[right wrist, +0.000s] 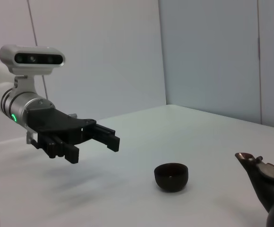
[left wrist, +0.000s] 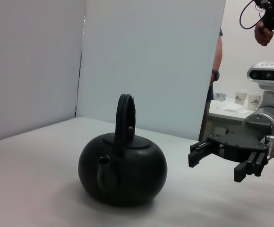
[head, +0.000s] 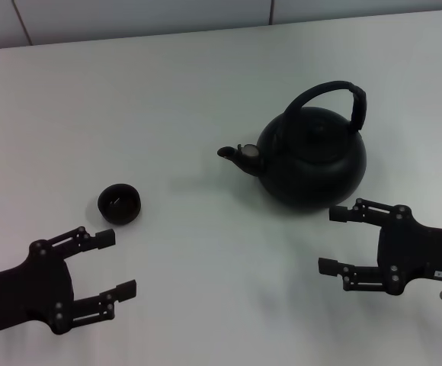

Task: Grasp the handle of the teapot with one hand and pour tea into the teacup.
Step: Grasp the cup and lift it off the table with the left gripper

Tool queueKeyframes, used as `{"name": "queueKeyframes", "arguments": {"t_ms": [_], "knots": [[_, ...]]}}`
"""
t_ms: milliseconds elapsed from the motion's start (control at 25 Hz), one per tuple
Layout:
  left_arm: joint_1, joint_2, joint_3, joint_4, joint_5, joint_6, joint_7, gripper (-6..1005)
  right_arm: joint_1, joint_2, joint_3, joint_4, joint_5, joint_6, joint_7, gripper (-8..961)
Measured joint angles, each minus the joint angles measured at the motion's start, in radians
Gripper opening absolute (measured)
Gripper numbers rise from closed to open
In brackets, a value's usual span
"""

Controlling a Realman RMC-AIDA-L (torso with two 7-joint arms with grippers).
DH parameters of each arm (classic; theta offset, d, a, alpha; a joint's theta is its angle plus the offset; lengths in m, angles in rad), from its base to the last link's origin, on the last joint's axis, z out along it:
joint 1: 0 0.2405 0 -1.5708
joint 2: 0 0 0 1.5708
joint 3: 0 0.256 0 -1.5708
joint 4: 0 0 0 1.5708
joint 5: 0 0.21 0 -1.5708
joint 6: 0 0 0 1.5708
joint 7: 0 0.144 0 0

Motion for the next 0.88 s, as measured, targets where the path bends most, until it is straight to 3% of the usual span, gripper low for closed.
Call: {"name": "queueKeyframes", "arguments": {"t_ms": [760, 880], "knots": [[0.003, -0.005, 0.012, 0.000, -0.007, -0.011, -0.005, 769, 0.002, -0.001, 0.000, -0.001, 0.000, 0.009, -0.002, 816], [0.006, -0.008, -0.036, -0.001, -0.036, -0.038, 0.011, 766, 0.004, -0.001, 0.000, -0.001, 0.000, 0.009, -0.002, 816]]}}
